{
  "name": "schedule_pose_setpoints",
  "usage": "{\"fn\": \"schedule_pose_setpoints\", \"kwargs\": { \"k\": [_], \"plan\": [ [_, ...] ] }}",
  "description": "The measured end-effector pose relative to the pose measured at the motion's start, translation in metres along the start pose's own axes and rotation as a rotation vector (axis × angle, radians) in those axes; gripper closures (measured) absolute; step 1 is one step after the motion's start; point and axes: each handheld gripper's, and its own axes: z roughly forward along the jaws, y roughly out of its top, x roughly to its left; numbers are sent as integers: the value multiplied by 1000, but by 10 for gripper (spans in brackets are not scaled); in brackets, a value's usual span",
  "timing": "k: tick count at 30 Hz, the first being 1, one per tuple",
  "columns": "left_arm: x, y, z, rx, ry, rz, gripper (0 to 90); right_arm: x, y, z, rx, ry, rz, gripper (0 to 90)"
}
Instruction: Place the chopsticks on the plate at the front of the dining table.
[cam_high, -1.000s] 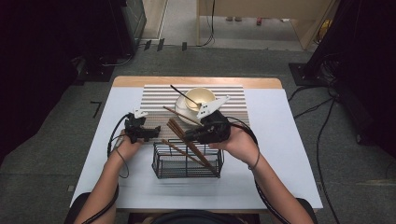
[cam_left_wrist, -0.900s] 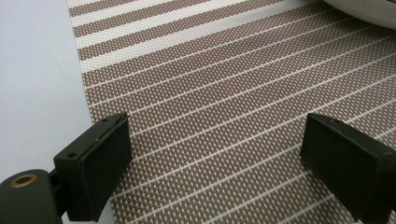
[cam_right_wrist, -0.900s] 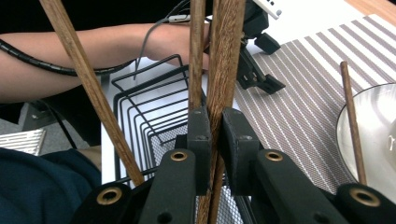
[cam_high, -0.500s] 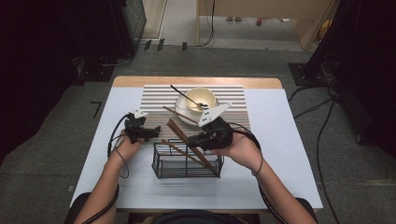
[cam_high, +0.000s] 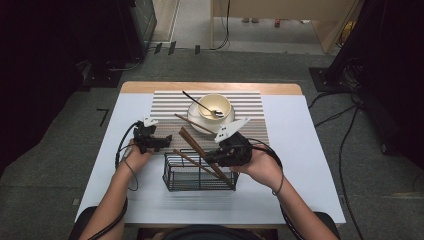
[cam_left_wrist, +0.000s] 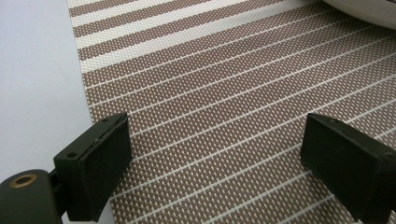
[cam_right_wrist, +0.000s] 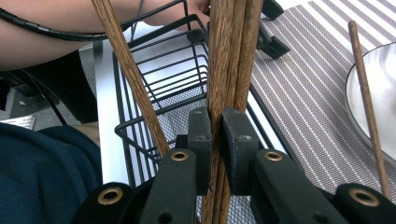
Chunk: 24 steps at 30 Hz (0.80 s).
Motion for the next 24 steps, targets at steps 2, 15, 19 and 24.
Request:
{"fn": "schedule_pose_setpoints", "kwargs": {
  "k": [2,15,19,24],
  "plan": [
    [0,0,0,0,0,0,87,1,-2,0,6,-3,2,837],
    [0,0,0,0,-1,-1,87,4,-3,0,-2,-26,17,852],
    [0,0,0,1,-1,-1,86,2,-3,-1,-9,-9,36,854],
    [0,0,0,-1,-2,-4,86,0,3,-5,-20,-6,41,855]
  ]
}}
